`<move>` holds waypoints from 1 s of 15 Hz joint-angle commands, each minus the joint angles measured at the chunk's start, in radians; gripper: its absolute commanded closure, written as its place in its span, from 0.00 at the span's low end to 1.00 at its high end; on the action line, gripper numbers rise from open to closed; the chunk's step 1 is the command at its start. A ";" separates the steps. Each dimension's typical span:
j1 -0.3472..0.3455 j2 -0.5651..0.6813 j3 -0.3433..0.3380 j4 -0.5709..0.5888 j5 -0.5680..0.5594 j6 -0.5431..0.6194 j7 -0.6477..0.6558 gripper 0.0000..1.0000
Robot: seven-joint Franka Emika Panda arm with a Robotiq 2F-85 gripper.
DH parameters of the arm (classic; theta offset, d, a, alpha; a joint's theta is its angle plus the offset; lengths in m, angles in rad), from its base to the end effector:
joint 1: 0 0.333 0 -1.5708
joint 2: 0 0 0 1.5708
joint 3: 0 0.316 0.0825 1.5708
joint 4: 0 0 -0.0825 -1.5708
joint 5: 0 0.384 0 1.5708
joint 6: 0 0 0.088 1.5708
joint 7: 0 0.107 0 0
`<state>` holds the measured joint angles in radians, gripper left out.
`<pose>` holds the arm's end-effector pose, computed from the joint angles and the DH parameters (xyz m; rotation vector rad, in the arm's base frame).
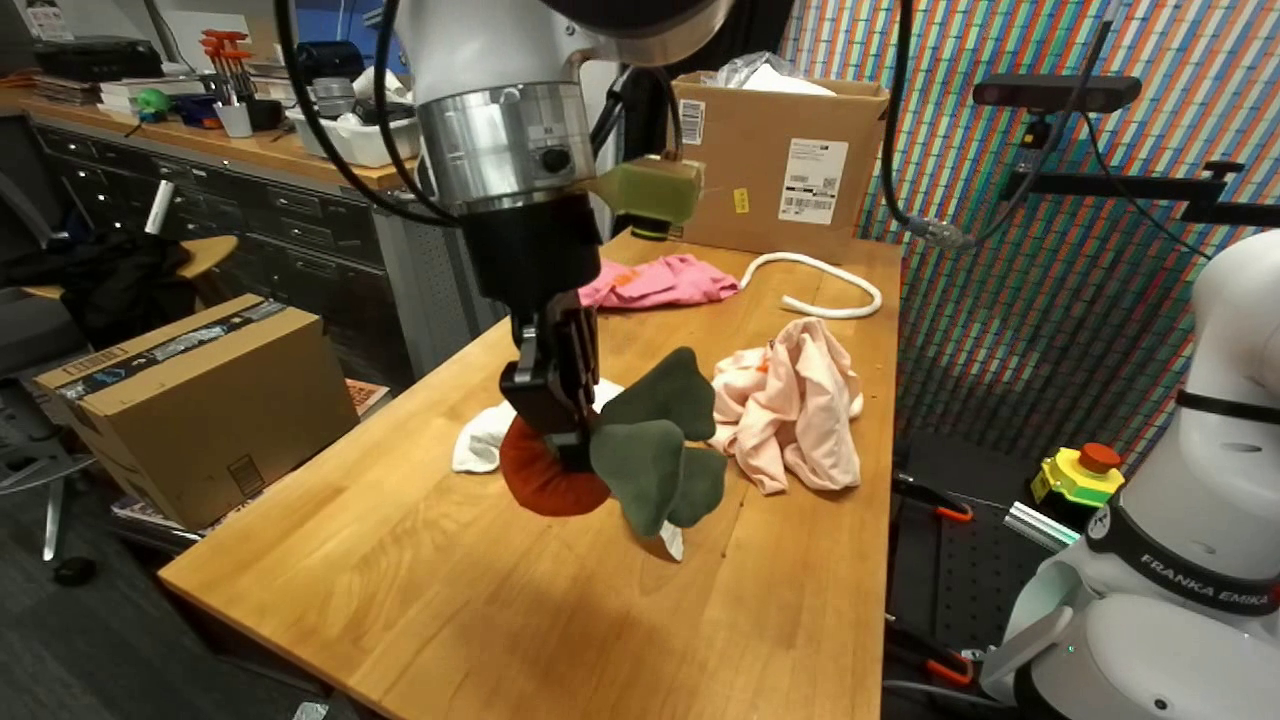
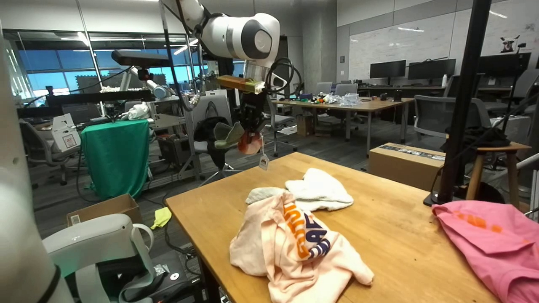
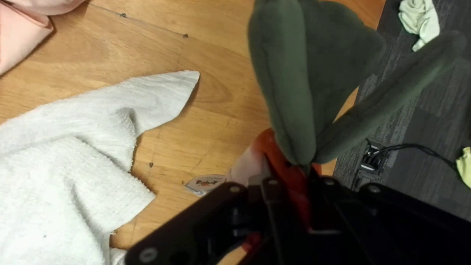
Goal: Separate the items on the table.
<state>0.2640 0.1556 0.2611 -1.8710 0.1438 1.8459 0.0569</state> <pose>0.4978 0.2955 0.4205 -2.9416 -0.6229 0.3306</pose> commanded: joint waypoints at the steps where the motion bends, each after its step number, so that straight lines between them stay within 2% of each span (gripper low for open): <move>1: 0.027 0.097 0.011 0.133 -0.037 -0.066 -0.021 0.95; 6: 0.056 0.197 0.011 0.250 -0.060 -0.092 -0.039 0.95; 12: 0.089 0.343 0.003 0.448 -0.123 -0.189 -0.060 0.95; 15: 0.109 0.415 0.000 0.528 -0.141 -0.195 -0.072 0.95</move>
<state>0.3420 0.4811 0.2689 -1.4772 0.0317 1.6982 0.0036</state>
